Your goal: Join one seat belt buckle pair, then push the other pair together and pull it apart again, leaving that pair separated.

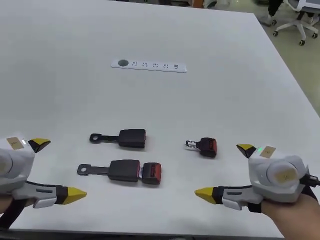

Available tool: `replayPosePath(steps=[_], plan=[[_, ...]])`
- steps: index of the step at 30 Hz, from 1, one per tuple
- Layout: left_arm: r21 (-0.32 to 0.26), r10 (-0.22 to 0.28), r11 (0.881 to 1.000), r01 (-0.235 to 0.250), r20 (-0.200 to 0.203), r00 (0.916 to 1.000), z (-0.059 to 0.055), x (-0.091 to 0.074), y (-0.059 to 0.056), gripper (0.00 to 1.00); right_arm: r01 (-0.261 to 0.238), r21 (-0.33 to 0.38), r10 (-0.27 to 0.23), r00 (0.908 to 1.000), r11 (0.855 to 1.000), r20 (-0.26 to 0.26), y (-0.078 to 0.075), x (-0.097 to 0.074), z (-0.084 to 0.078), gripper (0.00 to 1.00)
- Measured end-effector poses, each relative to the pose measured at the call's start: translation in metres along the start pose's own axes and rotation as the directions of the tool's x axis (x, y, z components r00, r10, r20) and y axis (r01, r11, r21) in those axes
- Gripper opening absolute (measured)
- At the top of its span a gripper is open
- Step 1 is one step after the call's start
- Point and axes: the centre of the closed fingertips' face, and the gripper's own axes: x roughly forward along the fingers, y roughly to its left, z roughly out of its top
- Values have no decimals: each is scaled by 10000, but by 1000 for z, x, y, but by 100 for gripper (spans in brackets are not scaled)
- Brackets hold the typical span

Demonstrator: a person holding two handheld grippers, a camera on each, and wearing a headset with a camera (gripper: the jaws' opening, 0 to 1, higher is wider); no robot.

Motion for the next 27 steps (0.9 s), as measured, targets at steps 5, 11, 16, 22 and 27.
replayPosePath(steps=[5,11,16,22,27], plan=[[-29,-54,10000,54,-143,9999,-1,0,-3,100,-68,51,68,10000,10000,16,3,3,2,99],[-8,-123,9999,123,-144,9998,2,1,-7,100,-145,24,145,9999,9999,39,8,3,6,99],[66,-169,9998,170,-113,9998,1,1,-9,100,-101,74,101,9999,9999,15,7,2,3,99],[69,-225,9997,227,-197,9996,-1,0,-12,100,-91,69,91,10000,9999,1,11,-2,3,99],[33,-173,9998,173,-127,9998,0,0,-13,100,-111,39,111,9999,9999,23,13,-1,3,99]])
